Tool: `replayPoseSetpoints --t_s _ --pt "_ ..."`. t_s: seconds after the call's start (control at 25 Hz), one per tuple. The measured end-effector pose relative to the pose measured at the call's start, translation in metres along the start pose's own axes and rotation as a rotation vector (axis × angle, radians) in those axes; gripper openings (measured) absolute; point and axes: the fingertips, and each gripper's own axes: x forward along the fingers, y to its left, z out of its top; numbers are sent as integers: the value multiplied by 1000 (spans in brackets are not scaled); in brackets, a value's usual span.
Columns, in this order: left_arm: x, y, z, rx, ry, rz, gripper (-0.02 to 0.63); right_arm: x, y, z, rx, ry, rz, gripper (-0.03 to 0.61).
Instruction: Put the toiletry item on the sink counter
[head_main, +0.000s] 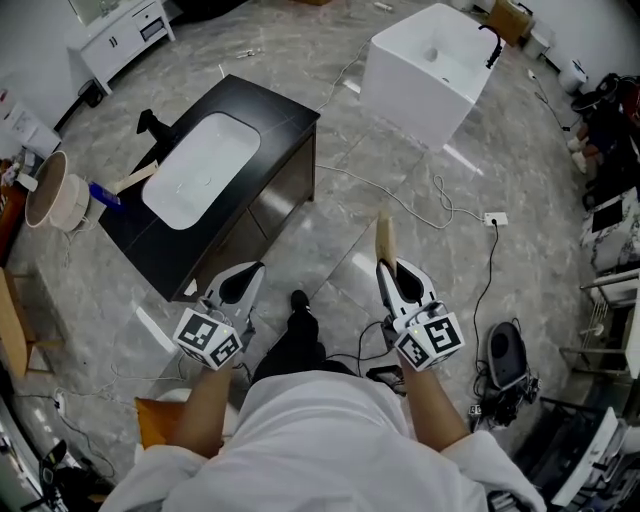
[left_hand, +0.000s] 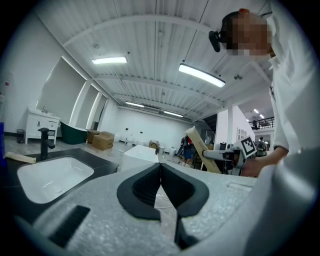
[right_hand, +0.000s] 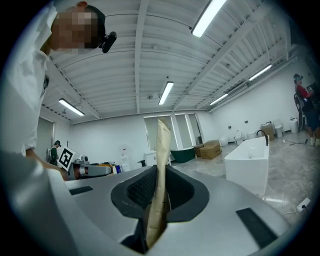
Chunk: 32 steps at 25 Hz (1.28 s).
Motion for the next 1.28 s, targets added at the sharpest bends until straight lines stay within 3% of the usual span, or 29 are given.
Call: replayPoseSetpoints --t_s 0.56,0.88,1.28 --pt "104 119 54 -24 -61 19 17 162 -72 44 -62 28 32 48" --pt "149 162 76 -27 -96 2 17 216 -99 54 -57 24 13 48" --pt "194 213 80 -36 -106 111 17 285 -146 56 -61 15 100 48"
